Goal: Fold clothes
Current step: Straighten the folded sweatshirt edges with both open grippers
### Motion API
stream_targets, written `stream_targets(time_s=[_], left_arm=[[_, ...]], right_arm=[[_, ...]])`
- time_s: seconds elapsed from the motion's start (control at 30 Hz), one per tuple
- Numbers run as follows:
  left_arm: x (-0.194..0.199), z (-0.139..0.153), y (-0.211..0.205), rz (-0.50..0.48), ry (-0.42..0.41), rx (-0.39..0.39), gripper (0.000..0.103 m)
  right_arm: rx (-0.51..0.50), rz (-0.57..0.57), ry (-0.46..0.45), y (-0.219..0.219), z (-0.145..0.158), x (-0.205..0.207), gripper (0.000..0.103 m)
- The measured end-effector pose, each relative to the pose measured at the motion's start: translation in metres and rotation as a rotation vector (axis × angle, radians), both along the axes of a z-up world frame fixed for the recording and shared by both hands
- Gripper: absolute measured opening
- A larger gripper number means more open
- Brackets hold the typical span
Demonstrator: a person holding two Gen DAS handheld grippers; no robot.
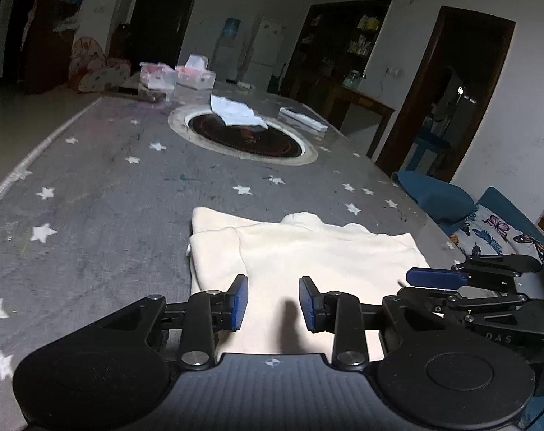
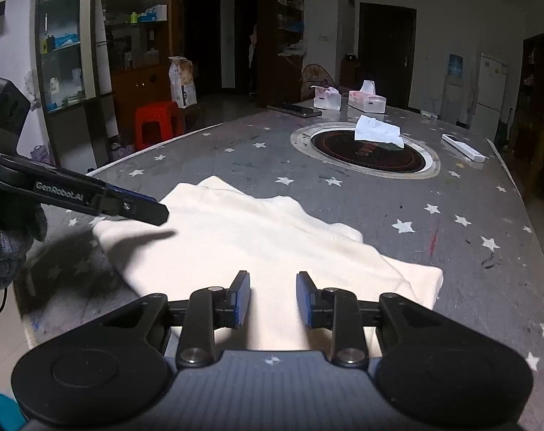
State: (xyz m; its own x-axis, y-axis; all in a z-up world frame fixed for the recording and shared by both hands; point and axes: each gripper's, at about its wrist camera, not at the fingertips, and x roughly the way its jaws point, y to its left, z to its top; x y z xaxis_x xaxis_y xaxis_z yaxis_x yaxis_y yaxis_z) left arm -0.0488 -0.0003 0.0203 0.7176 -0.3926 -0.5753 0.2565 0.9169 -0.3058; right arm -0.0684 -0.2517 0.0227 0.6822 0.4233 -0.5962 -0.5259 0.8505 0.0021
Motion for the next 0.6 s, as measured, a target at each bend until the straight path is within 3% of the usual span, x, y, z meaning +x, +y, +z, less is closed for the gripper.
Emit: stream_targets(time_s=[0.13, 0.4, 0.6], left_arm=[[0.010, -0.005, 0.001, 0.012, 0.031, 0.023, 0.034], [0.035, 0.006, -0.016, -0.036, 0.009, 0.069, 0.034], [0.066, 0.002, -0.034, -0.050, 0.036, 0.071, 0.033]], right_arm=[[0.000, -0.008, 0.037, -0.001, -0.009, 0.011, 0.028], [0.027, -0.050, 0.014, -0.006, 0.007, 0.041, 0.028], [0.029, -0.089, 0.081, -0.006, -0.008, 0.076, 0.023]])
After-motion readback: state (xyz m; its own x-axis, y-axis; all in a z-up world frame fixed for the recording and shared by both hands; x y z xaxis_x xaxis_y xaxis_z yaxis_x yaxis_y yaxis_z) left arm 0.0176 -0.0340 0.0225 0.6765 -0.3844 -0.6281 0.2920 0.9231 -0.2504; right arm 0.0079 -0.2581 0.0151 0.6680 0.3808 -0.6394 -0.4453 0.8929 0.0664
